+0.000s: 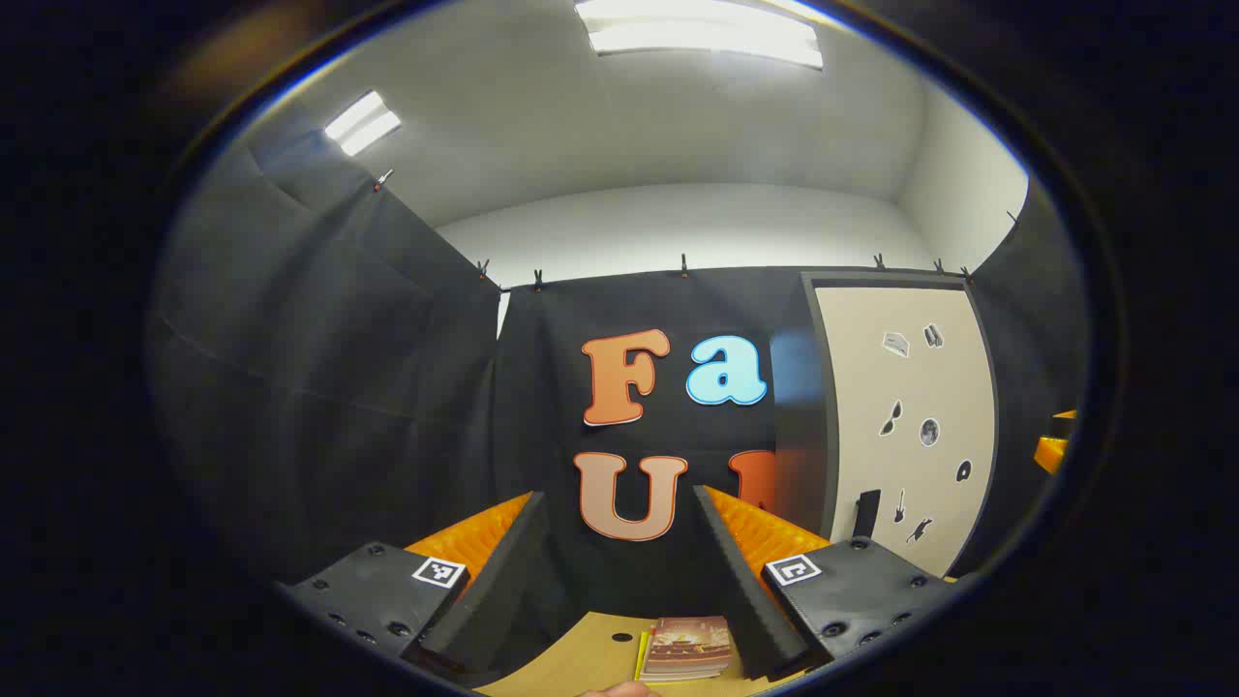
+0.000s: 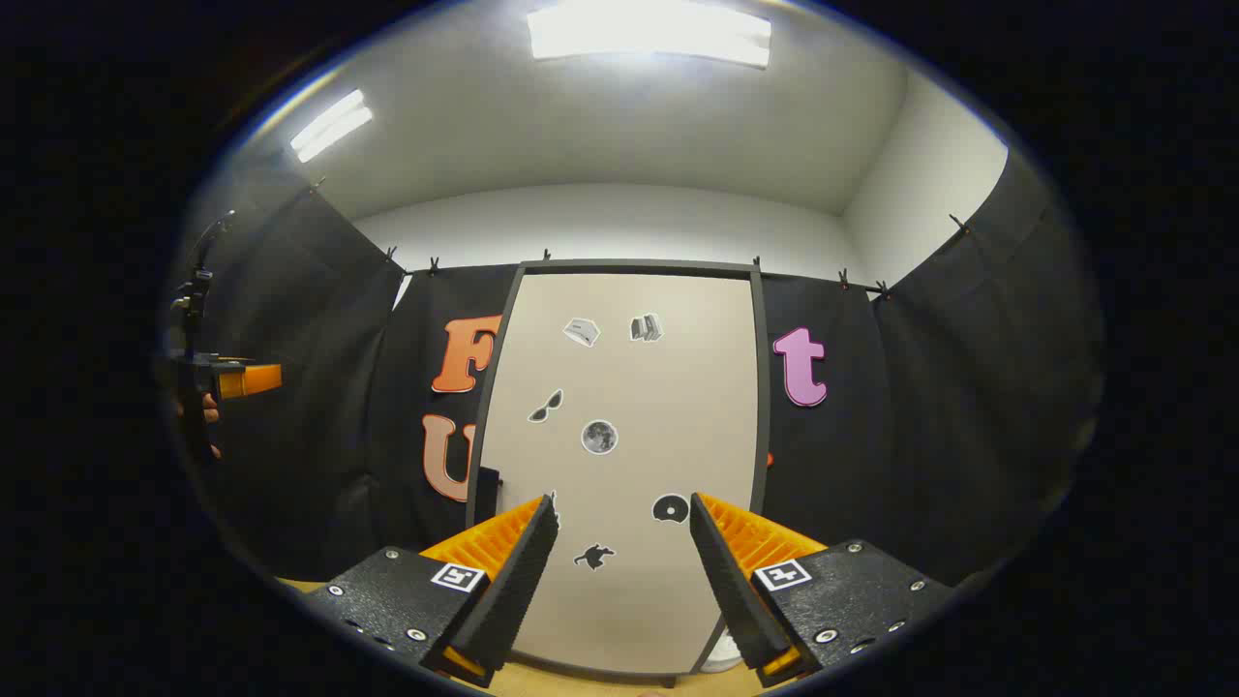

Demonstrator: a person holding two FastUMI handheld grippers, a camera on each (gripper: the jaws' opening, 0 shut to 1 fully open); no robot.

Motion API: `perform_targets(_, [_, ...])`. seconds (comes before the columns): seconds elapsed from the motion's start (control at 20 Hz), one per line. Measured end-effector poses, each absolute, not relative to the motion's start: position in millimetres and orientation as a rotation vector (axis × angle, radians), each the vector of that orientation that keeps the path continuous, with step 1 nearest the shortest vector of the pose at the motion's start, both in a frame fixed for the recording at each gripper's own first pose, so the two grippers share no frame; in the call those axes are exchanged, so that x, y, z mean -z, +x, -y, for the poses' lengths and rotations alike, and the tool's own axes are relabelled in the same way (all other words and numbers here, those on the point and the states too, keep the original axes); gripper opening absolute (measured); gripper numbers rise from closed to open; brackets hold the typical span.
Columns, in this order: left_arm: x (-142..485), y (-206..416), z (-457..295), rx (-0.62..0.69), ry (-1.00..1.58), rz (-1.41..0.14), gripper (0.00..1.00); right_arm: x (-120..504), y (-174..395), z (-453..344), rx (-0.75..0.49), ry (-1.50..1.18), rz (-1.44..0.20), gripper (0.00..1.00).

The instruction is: Open the cabinet door with the right hand, grasp the bottle in the cabinet with the left hand and place it on the coaster, then close the cabinet door with the right hand.

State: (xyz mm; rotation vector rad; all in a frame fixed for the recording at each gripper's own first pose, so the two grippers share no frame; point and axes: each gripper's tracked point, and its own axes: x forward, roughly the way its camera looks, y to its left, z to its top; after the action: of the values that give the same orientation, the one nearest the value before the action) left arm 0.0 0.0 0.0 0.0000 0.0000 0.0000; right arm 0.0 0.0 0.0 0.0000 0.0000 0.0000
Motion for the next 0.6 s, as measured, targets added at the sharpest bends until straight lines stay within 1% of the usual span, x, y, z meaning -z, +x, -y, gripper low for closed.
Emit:
perform_targets(0.1, [2, -2, 0, 0.004, -0.008, -0.004, 0.96, 0, 1, -17, -0.045, 0.023, -0.008, 0.88])
perform_targets(0.15, [2, -3, -1, -0.001, -0.005, -0.009, 0.94, -3, 1, -23, -0.057, 0.024, -0.007, 0.89])
perform_targets(0.2, [0, -3, -1, -0.003, 0.005, -0.005, 0.97, -6, 3, -29, -0.065, 0.018, -0.005, 0.89])
perform_targets(0.3, [-8, -2, 0, -0.005, 0.017, 0.014, 0.97, -11, 4, -40, -0.076, 0.014, 0.003, 0.91])
perform_targets(0.35, [-9, -3, 1, -0.005, 0.018, 0.02, 0.94, -12, 5, -44, -0.079, 0.021, 0.001, 0.91])
perform_targets(0.45, [-9, -4, 4, 0.011, 0.015, 0.018, 0.94, -14, 4, -53, -0.092, 0.034, -0.006, 0.91])
perform_targets(0.5, [-9, -5, 5, 0.016, 0.019, 0.017, 0.96, -15, 4, -57, -0.096, 0.036, -0.008, 0.91])
perform_targets(0.55, [-10, -5, 5, 0.022, 0.018, 0.021, 0.94, -16, 5, -59, -0.099, 0.037, -0.005, 0.91])
perform_targets(0.6, [-11, -5, 5, 0.026, 0.019, 0.023, 0.96, -15, 7, -61, -0.1, 0.035, -0.003, 0.91])
